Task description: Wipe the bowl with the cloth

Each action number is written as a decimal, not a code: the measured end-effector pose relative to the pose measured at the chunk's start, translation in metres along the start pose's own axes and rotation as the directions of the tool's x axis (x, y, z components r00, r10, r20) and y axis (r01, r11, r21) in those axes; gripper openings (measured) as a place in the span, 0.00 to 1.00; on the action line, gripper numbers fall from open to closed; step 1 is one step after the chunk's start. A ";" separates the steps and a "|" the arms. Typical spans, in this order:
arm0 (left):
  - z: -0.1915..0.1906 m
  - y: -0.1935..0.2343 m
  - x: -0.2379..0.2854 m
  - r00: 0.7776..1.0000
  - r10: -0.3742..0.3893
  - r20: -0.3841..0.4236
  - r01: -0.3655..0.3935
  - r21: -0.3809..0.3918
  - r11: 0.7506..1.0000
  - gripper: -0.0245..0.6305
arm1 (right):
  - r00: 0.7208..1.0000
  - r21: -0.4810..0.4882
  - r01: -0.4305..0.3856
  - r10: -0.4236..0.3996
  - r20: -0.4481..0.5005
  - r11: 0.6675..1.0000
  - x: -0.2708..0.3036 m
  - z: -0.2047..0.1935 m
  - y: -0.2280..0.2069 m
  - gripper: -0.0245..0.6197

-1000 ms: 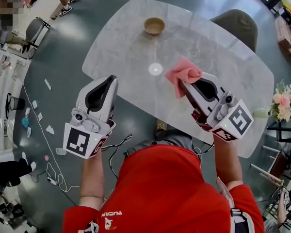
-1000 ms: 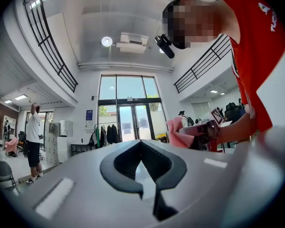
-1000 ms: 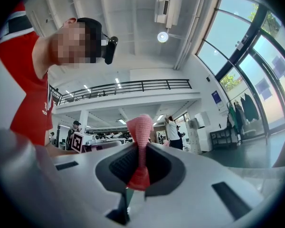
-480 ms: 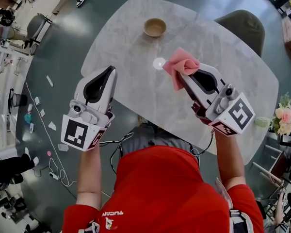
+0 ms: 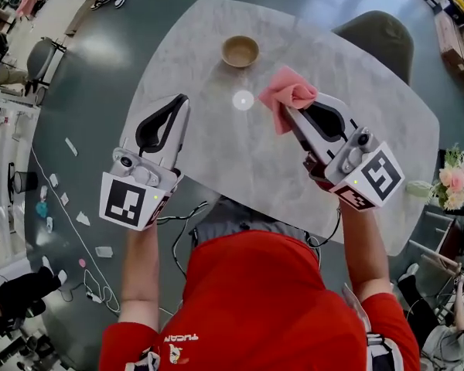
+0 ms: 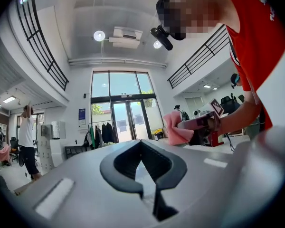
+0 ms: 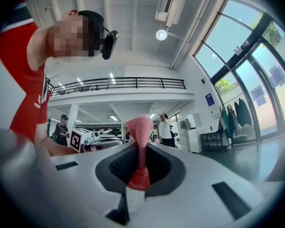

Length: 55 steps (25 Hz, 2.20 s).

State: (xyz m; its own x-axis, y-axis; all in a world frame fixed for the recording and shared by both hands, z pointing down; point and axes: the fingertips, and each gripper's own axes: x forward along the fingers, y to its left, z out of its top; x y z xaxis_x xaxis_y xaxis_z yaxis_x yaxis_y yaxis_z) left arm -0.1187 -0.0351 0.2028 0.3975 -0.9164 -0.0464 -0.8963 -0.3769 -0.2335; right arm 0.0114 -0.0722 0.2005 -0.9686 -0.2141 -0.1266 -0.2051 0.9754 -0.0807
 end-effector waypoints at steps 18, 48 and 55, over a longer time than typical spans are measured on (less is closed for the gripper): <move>-0.069 0.064 0.052 0.976 -0.198 -0.091 0.196 -0.029 0.980 0.05 | 0.978 -0.050 0.194 -0.197 -0.069 0.980 0.068 -0.024 -0.046 0.07; -0.189 0.071 0.165 0.834 -0.512 -0.203 0.518 -0.027 0.855 0.63 | 0.952 -0.009 0.214 -0.210 -0.221 0.977 0.118 -0.095 -0.159 0.07; -0.219 0.059 0.177 0.792 -0.547 -0.272 0.562 -0.027 0.827 0.79 | 0.943 -0.007 0.224 -0.219 -0.252 0.975 0.121 -0.110 -0.167 0.07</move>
State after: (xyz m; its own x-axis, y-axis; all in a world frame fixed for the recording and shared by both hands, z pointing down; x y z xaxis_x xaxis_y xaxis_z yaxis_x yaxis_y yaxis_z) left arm -0.1444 -0.2491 0.3938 0.7514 -0.5560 0.3554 -0.5231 -0.8302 -0.1927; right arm -0.0873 -0.2558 0.3078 -0.9037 -0.4020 0.1475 -0.4180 0.9030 -0.1000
